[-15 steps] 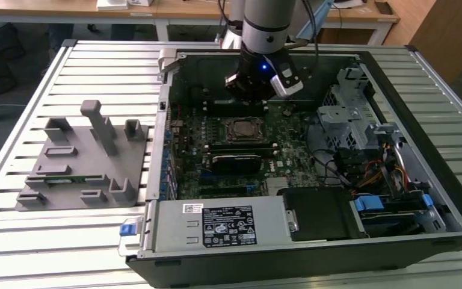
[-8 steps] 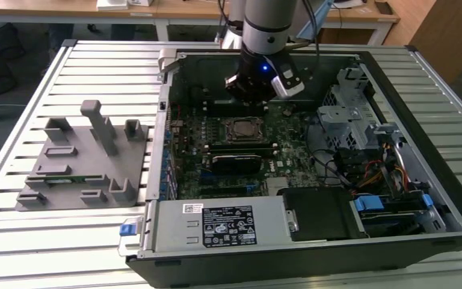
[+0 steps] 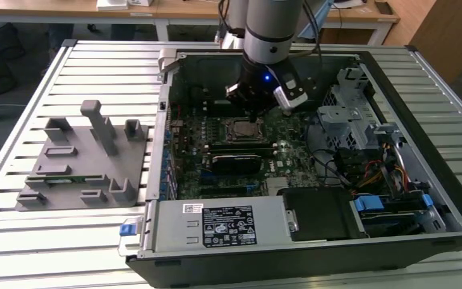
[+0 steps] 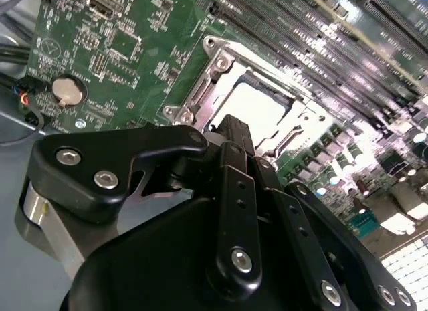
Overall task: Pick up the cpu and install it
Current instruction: 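Install the second cpu locking lever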
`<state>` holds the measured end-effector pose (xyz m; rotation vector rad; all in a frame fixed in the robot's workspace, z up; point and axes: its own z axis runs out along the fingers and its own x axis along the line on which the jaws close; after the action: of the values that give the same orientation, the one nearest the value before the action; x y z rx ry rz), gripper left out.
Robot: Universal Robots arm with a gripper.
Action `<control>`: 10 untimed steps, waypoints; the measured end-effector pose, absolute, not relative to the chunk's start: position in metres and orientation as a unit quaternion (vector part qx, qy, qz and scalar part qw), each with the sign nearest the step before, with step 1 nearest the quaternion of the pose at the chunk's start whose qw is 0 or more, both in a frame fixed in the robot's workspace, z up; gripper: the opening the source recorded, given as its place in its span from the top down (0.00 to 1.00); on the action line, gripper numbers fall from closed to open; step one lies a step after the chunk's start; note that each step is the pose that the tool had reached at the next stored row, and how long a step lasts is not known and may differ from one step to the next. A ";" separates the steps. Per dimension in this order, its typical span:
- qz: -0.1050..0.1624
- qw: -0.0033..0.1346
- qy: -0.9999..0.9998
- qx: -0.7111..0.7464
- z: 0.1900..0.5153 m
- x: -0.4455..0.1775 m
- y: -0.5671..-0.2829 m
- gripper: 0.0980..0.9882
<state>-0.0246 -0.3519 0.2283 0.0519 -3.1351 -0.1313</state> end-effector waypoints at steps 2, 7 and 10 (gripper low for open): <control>-0.042 0.002 -0.999 0.017 0.228 -0.025 -0.353 0.99; -0.040 0.002 -0.999 0.017 0.234 -0.025 -0.354 0.99; -0.039 0.002 -0.999 0.017 0.244 -0.025 -0.354 0.99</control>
<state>-0.0246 -0.3541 0.2442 0.0519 -3.1354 -0.1221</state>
